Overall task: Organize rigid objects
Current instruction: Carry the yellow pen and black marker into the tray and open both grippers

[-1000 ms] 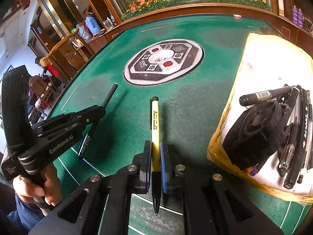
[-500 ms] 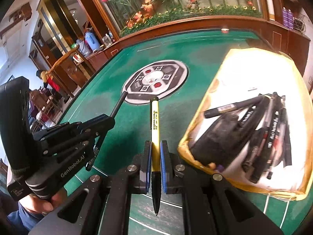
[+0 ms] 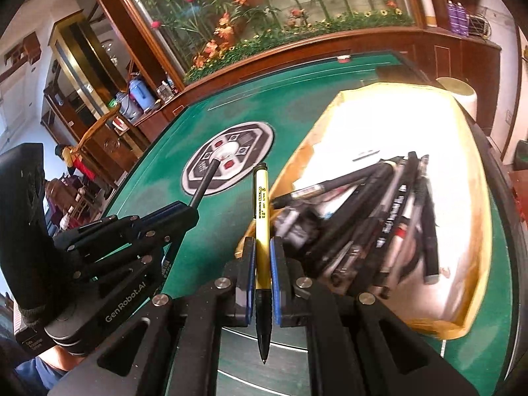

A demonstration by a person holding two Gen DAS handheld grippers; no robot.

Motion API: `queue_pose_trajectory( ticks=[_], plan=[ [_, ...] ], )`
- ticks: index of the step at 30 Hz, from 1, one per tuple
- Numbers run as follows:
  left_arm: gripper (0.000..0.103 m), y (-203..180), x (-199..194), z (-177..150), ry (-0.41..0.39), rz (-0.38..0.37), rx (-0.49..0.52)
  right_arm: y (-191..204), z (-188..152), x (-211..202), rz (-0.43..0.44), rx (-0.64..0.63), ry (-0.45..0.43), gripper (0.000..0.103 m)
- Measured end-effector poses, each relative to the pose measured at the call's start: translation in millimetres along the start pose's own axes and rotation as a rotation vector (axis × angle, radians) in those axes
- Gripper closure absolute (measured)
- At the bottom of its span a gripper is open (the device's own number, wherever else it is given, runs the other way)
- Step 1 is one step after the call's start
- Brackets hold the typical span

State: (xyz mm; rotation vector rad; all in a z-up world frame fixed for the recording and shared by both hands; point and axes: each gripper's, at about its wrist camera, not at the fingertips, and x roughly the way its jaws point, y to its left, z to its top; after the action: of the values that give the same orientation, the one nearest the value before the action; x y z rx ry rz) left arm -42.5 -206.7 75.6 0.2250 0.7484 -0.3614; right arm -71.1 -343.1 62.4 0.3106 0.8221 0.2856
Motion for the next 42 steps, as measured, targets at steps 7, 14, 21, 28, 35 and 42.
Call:
queue_pose_trajectory(
  ticks=[7,14,21,28,35,42],
  plan=[
    [0.096,-15,7,10,0.009,-0.029,0.007,-27,2,-16,-0.015,0.047,-0.028,0.095],
    [0.096,-35,12,25,0.007,-0.058,0.024,-54,6,-35,-0.027,0.103,-0.073,0.095],
    [0.096,-57,19,41,0.008,-0.087,0.049,-76,13,-44,-0.07,0.137,-0.088,0.095],
    [0.096,-79,32,58,0.03,-0.142,0.058,-90,29,-43,-0.11,0.156,-0.093,0.095],
    [0.096,-96,54,69,0.062,-0.165,0.072,-106,40,-25,-0.152,0.187,-0.056,0.095],
    [0.096,-105,78,67,0.102,-0.177,0.069,-114,45,-9,-0.168,0.199,-0.021,0.095]
  ],
)
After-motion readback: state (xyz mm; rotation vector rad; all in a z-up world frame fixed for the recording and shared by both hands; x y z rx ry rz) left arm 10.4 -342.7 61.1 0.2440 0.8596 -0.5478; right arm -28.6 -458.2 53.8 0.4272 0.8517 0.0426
